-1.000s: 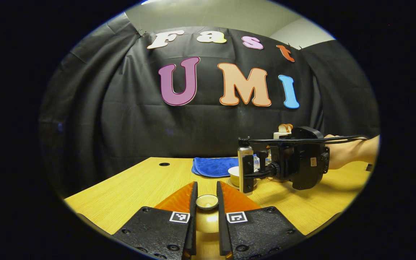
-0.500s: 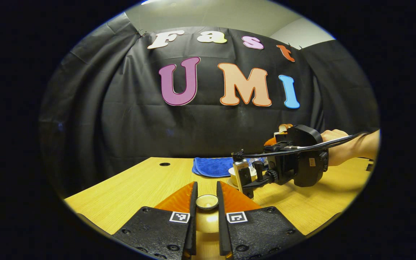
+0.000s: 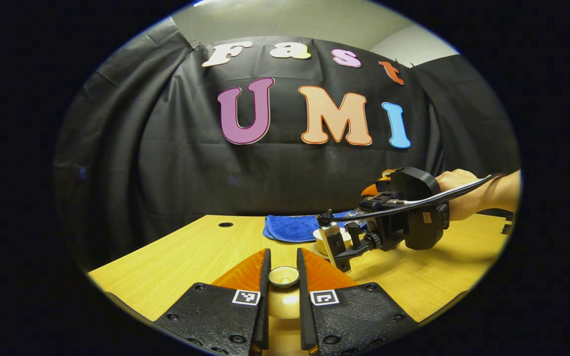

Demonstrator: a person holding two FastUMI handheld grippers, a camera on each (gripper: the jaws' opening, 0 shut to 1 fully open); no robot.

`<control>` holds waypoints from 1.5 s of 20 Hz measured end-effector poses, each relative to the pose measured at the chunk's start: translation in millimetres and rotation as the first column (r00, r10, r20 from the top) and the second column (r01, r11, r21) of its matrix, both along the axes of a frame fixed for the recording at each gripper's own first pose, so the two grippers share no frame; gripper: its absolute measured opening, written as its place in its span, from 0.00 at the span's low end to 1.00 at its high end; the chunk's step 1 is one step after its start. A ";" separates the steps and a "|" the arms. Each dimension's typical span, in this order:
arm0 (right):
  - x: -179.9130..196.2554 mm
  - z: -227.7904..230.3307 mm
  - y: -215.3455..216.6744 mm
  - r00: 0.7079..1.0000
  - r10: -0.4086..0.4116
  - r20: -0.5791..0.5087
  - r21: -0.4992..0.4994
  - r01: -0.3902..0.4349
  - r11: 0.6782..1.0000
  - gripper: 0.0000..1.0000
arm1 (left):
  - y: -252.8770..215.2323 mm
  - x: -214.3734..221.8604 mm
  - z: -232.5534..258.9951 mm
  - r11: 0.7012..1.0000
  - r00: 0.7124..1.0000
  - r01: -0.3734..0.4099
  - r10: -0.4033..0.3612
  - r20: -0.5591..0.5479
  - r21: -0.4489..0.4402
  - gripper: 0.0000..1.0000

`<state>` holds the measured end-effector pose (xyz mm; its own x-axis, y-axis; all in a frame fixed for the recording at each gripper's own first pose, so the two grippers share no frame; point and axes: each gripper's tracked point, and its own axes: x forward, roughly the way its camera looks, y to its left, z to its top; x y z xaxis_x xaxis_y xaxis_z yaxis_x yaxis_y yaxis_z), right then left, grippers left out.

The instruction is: Open the teacup lid with one hand, grasp the water bottle and pour water into the teacup with the other hand; after pouring, place the water bottle on the coaster and then close the teacup lid.

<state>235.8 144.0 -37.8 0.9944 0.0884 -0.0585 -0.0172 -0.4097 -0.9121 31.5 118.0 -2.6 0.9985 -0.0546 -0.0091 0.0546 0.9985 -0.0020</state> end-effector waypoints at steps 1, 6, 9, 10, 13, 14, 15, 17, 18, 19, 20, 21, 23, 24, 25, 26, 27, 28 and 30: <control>2.2 2.6 0.9 1.000 0.000 0.003 -0.008 0.000 1.000 0.70 | 0.3 0.3 -0.2 1.000 1.000 0.000 0.000 0.000 0.000 0.22; 2.5 11.3 8.4 0.999 0.027 0.021 -0.065 -0.025 0.998 0.70 | 0.3 1.3 0.6 1.000 1.000 0.000 0.000 -0.001 -0.001 0.22; 0.6 23.6 16.2 0.998 0.053 0.042 -0.116 -0.047 0.992 0.70 | 0.8 -0.2 -0.4 1.000 1.000 0.000 0.000 -0.002 -0.001 0.22; 0.4 28.5 19.0 0.997 0.059 0.049 -0.125 -0.052 0.991 0.70 | 0.6 0.1 0.4 1.000 1.000 0.000 0.000 -0.001 -0.001 0.22; -1.8 37.9 27.6 0.995 0.079 0.067 -0.160 -0.067 0.985 0.70 | 0.7 0.7 -0.3 1.000 1.000 0.000 0.000 -0.002 -0.001 0.22; -3.1 41.5 30.1 0.994 0.085 0.074 -0.174 -0.071 0.982 0.70 | 0.4 0.9 0.3 1.000 1.000 0.001 -0.001 -0.002 -0.001 0.22; -3.9 45.4 31.4 0.993 0.090 0.078 -0.182 -0.074 0.981 0.71 | 1.4 0.6 0.0 1.000 1.000 0.001 -0.001 -0.003 -0.001 0.22; -6.7 51.1 35.1 0.991 0.103 0.086 -0.198 -0.084 0.977 0.71 | 1.1 0.3 0.1 1.000 1.000 0.001 -0.001 -0.004 -0.001 0.22; -7.9 54.3 37.2 0.990 0.109 0.091 -0.208 -0.088 0.974 0.71 | 1.3 0.3 0.3 1.000 1.000 0.001 -0.001 -0.004 -0.002 0.22; -8.5 57.8 37.8 0.989 0.115 0.095 -0.216 -0.092 0.972 0.71 | 1.1 0.5 0.7 1.000 1.000 0.001 -0.001 -0.003 -0.001 0.22; -9.2 61.8 39.4 0.988 0.119 0.099 -0.221 -0.095 0.971 0.71 | 1.4 0.0 0.4 1.000 1.000 0.001 -0.001 -0.004 -0.002 0.22; -9.5 63.9 38.8 0.987 0.122 0.102 -0.221 -0.097 0.970 0.71 | 1.2 -0.2 -0.1 1.000 1.000 0.001 -0.001 -0.005 -0.002 0.22; -9.8 68.6 40.1 0.987 0.124 0.107 -0.219 -0.098 0.971 0.71 | 1.3 -0.5 -0.2 1.000 1.000 0.001 -0.001 -0.004 -0.002 0.22; -9.9 69.6 40.6 0.986 0.125 0.107 -0.218 -0.100 0.971 0.70 | 1.4 -0.3 -0.3 1.000 1.000 0.001 -0.001 -0.005 -0.002 0.22; -10.5 68.8 40.7 0.986 0.126 0.105 -0.220 -0.101 0.970 0.70 | 2.0 -0.3 -0.1 1.000 1.000 0.001 -0.001 -0.005 -0.003 0.22; -10.7 68.6 41.1 0.986 0.128 0.105 -0.225 -0.101 0.969 0.70 | 2.0 0.3 0.1 1.000 1.000 0.001 -0.001 -0.005 -0.002 0.22; -11.0 68.8 41.0 0.986 0.129 0.105 -0.229 -0.102 0.968 0.70 | 1.6 0.4 -0.2 1.000 1.000 0.001 -0.001 -0.005 -0.002 0.22; -11.1 68.0 41.3 0.986 0.129 0.103 -0.231 -0.102 0.968 0.71 | 1.2 0.6 0.4 1.000 1.000 0.001 -0.001 -0.005 -0.002 0.22; -11.4 68.0 41.0 0.987 0.126 0.101 -0.231 -0.100 0.968 0.71 | 1.9 -0.5 -0.5 1.000 1.000 0.001 -0.001 -0.005 -0.002 0.22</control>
<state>224.5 185.0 30.2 0.9798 0.1985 0.0230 0.1395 -0.5974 -0.7897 31.0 119.8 -3.1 0.9984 -0.0552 -0.0139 0.0551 0.9985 -0.0045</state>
